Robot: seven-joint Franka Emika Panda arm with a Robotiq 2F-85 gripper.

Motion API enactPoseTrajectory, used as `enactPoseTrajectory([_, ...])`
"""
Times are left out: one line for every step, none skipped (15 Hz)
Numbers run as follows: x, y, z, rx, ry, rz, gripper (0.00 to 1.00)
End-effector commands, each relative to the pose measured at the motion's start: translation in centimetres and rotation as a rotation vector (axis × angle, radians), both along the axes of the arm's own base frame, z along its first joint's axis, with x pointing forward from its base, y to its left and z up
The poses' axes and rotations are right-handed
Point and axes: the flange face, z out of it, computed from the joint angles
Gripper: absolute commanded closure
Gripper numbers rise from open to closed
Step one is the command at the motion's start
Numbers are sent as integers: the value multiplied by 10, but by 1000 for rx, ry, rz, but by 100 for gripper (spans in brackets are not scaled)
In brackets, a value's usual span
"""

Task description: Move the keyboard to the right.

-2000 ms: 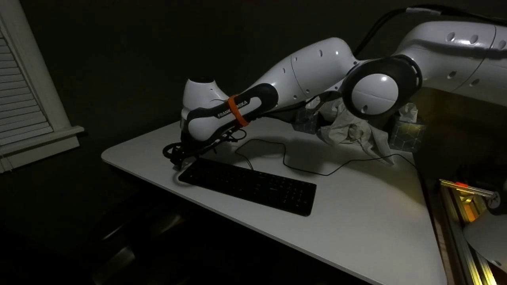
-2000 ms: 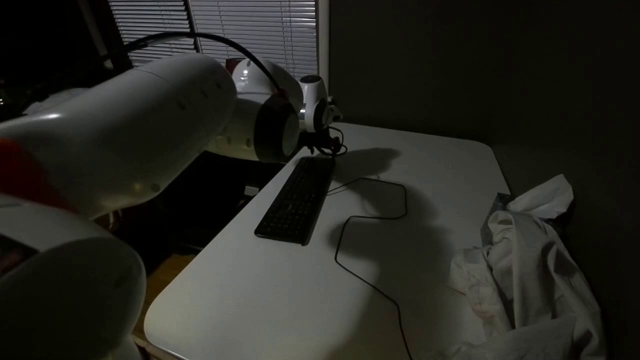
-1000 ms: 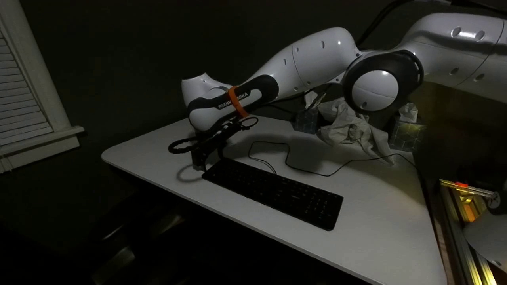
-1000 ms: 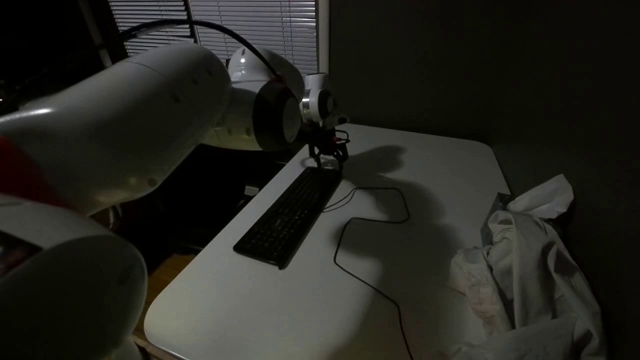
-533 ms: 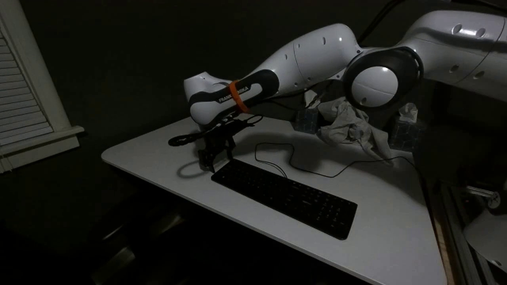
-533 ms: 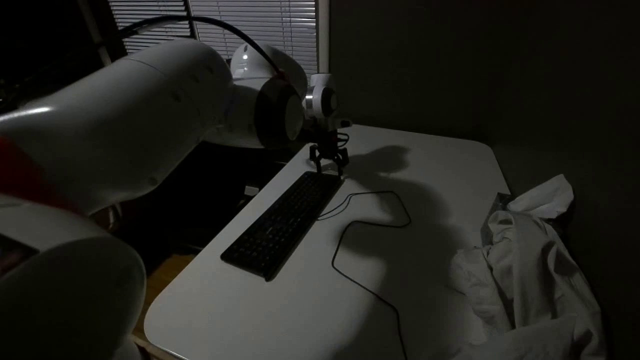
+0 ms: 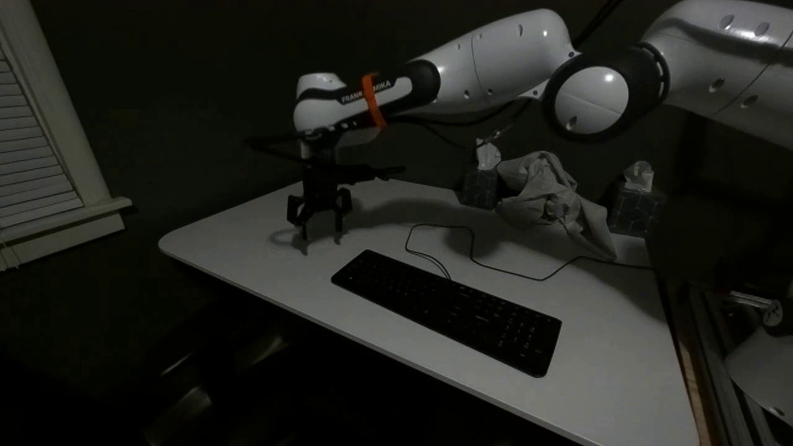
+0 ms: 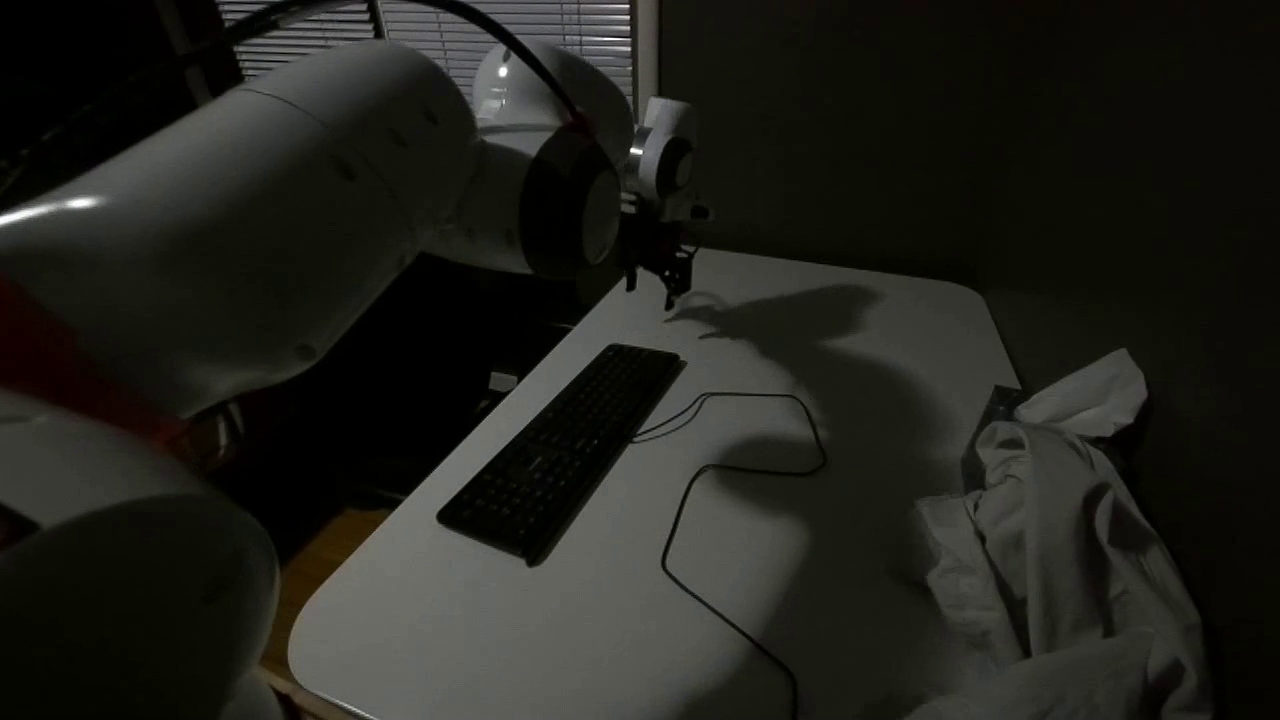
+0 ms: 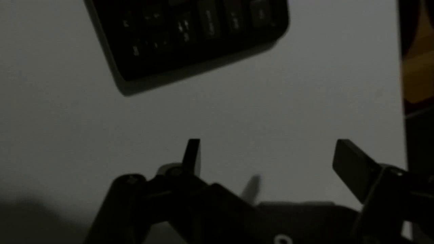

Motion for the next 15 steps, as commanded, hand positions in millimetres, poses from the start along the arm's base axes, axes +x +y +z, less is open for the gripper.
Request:
enactPoseTrajectory([5, -17, 66, 129, -118, 29, 0])
enactPoseTrajectory([5, -25, 83, 130, -156, 59, 0])
enactPoseTrajectory([4, -33, 96, 119, -190, 94, 0])
enactPoseTrajectory([1, -42, 105, 102, -205, 134, 0])
enactPoseTrajectory([-4, -51, 114, 90, -211, 169, 0])
enactPoseTrajectory([-8, -60, 122, 83, -228, 194, 0])
enactPoseTrajectory([-11, -67, 129, 109, -254, 215, 0])
enactPoseTrajectory([5, -60, 122, 75, -244, 163, 0])
enactPoseTrajectory([2, -67, 128, 80, -255, 181, 0])
enactPoseTrajectory([-1, -71, 132, 82, -257, 191, 0])
enactPoseTrajectory([-3, -73, 133, 84, -255, 197, 0])
enactPoseTrajectory([-4, -73, 133, 85, -251, 200, 0])
enactPoseTrajectory([-5, -71, 132, 87, -249, 202, 0])
enactPoseTrajectory([-5, -69, 131, 90, -248, 204, 0])
enactPoseTrajectory([-5, -68, 130, 91, -246, 205, 0])
